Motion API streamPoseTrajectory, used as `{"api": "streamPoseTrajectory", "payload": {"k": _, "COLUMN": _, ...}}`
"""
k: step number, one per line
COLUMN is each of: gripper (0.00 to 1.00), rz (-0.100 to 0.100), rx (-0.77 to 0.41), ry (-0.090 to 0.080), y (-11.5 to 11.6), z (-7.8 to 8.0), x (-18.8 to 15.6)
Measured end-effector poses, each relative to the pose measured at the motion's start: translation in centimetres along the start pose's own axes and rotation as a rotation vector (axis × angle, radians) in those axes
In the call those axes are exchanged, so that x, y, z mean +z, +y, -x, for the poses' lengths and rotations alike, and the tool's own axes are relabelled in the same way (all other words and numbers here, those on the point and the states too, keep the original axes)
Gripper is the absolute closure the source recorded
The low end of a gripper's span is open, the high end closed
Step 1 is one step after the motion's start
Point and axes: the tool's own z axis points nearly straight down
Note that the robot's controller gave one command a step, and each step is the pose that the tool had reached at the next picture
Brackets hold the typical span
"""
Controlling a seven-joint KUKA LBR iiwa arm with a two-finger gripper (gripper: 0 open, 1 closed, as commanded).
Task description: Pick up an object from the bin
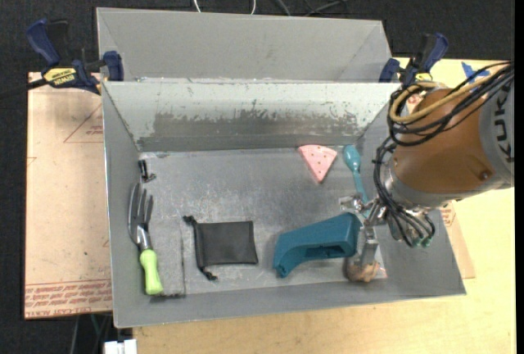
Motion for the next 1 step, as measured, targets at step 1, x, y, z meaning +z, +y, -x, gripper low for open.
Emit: {"api": "streamPoseTrajectory", "payload": {"k": 1, "gripper": 1.0, "rz": 0.001, "rx": -0.035, "ry": 0.005, "y": -0.88, "z": 0.67, "x": -7.47}}
